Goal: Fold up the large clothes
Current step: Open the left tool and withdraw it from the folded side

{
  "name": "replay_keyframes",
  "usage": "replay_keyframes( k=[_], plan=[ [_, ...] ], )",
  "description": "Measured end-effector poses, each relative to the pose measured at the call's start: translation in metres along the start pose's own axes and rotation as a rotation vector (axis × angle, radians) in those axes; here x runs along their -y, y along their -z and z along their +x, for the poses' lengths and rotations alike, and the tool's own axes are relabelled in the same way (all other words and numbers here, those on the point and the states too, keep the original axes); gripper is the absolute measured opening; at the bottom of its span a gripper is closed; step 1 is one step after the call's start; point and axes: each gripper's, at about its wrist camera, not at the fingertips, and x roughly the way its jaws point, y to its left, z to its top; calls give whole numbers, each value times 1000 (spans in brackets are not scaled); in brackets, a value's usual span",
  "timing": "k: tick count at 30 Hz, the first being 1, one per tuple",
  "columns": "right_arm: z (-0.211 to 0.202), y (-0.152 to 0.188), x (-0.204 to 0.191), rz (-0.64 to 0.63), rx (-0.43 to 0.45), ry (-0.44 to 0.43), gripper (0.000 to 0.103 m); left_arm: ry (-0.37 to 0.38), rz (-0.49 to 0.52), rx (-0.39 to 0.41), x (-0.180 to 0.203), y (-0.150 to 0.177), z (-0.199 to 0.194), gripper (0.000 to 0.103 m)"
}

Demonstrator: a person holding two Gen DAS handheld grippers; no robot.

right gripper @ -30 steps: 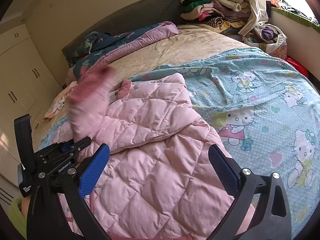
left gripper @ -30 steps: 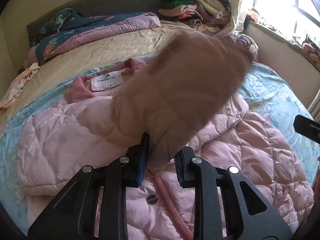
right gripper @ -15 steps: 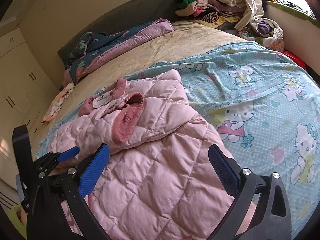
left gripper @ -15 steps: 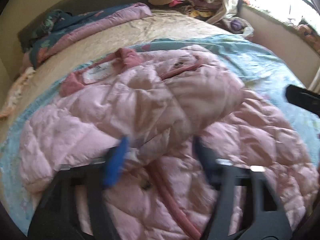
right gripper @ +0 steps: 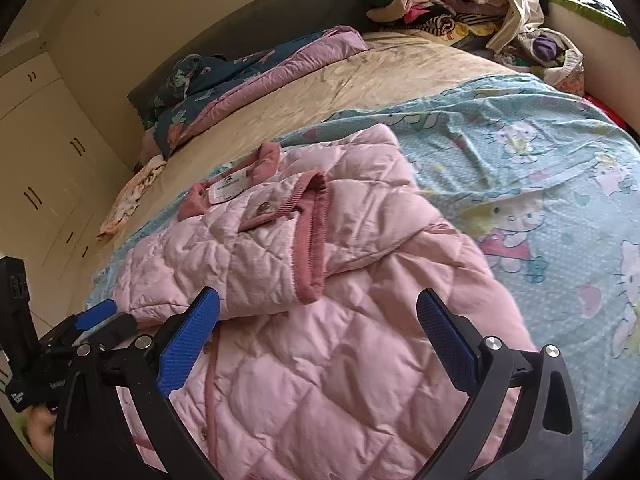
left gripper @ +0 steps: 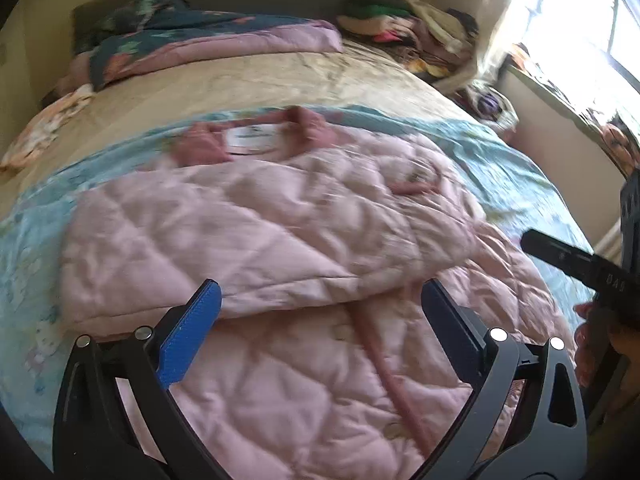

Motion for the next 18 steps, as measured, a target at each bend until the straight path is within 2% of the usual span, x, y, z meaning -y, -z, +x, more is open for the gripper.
replay_keyframes(
  k=[8, 15, 18],
  plan=[
    [32, -6, -7, 41, -54, -27, 98, -63, -98, 20, -53, 0, -15, 94],
    [64, -13, 0, 160, -101, -71, 98, -82, -188, 42, -93, 0, -22, 94],
    [71, -14, -1, 180, -108, -73, 91, -79, -218, 56, -105, -1, -25, 94]
  ],
)
